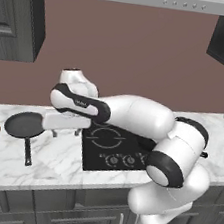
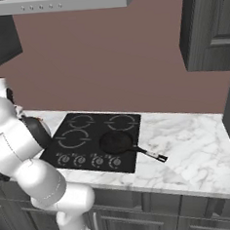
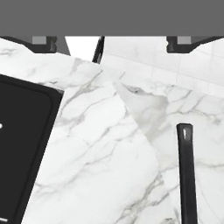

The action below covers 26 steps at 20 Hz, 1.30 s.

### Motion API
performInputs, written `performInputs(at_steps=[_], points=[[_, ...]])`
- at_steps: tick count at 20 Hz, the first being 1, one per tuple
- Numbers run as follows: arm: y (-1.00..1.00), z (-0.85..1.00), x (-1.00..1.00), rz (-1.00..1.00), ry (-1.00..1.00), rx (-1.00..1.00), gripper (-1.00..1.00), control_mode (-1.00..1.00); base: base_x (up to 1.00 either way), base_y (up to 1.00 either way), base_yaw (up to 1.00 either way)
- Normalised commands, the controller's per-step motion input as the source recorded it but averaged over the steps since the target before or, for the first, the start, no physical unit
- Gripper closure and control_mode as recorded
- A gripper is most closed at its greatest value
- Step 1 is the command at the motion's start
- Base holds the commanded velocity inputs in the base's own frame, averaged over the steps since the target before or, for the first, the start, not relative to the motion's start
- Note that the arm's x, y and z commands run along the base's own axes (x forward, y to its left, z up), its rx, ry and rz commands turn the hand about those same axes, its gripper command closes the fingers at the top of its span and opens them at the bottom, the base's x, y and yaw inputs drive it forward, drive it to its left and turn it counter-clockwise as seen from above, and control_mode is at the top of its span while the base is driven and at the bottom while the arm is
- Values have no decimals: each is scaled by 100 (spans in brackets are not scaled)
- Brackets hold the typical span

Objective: Place both pans onto different burners. Then place the bell pepper and the chicken drumstick on different pans.

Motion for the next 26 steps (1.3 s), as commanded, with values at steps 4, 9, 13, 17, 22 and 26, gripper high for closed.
performInputs(at_steps=[4, 9, 13, 17, 22, 26], points=[[39, 0, 0, -12, -15, 0, -100, -100, 0, 0, 0], [30, -7, 0, -15, -9, 0, -100, -100, 0, 0, 0], [24, -16, 0, -15, -5, 0, -100, -100, 0, 0, 0], [25, -18, 0, -14, -3, 0, -100, -100, 0, 0, 0], [19, -11, 1, -10, 0, 0, -100, -100, 0, 0, 0], [18, -4, 6, -1, 0, 0, -100, -100, 0, 0, 0]])
